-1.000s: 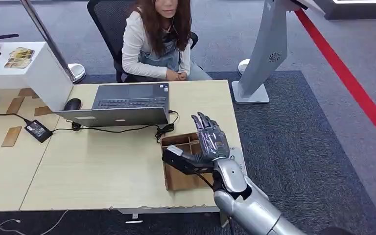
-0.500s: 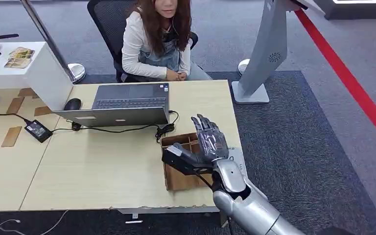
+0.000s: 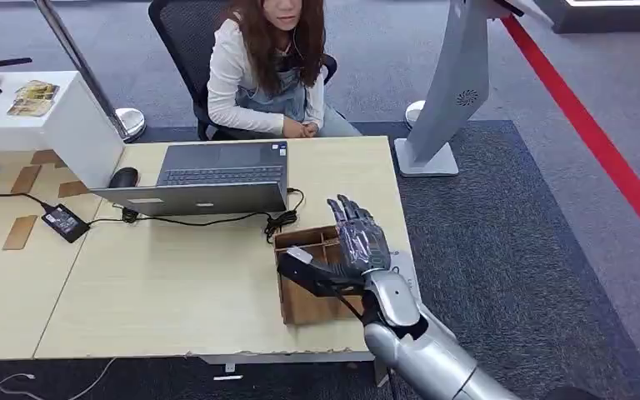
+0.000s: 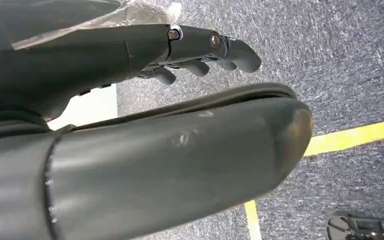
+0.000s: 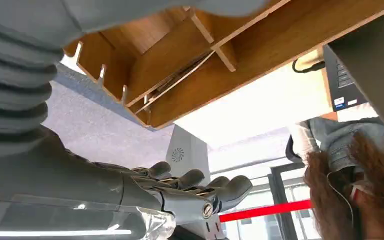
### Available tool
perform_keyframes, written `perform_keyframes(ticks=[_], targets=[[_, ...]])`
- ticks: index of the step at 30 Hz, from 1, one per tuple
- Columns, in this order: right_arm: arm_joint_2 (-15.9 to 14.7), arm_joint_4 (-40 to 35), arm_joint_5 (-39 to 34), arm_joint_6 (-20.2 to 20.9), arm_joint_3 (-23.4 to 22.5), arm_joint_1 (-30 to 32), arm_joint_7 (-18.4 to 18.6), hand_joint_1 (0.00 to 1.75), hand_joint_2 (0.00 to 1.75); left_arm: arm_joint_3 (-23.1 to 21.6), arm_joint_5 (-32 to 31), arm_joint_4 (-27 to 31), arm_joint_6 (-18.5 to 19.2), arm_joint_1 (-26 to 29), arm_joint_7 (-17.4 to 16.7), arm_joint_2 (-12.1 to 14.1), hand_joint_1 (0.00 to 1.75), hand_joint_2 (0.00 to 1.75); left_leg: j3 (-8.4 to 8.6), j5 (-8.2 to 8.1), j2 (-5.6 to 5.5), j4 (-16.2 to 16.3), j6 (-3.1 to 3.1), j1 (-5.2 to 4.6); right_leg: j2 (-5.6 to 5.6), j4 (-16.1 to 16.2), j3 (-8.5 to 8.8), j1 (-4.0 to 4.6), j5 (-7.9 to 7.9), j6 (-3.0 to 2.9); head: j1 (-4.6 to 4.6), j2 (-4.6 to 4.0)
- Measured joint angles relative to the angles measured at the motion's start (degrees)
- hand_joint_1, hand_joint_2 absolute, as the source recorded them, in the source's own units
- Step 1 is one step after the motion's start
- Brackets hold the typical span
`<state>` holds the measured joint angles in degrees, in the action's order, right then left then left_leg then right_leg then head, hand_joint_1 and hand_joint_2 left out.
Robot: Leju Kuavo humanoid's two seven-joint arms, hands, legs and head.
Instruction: Pass the card to the sensor for recognition and then transmit it.
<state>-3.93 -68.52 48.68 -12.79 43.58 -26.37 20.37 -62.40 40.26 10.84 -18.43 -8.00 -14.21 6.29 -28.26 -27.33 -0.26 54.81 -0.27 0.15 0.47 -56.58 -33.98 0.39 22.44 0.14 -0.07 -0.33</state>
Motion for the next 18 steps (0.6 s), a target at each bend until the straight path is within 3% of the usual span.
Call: perform_keyframes(ticks=[18], targets=[[-0.61, 0.00, 1.18, -0.26, -0.24, -0.01, 0.57, 0.00, 1.75, 0.00, -0.02, 0.00, 0.00, 0.00, 0.02, 0.00, 0.00, 0.00, 0.00, 0.00, 0.00, 0.00, 0.00, 0.00, 0.00, 0.00, 0.00, 0.00, 0.00, 0.00, 0.00, 0.00]])
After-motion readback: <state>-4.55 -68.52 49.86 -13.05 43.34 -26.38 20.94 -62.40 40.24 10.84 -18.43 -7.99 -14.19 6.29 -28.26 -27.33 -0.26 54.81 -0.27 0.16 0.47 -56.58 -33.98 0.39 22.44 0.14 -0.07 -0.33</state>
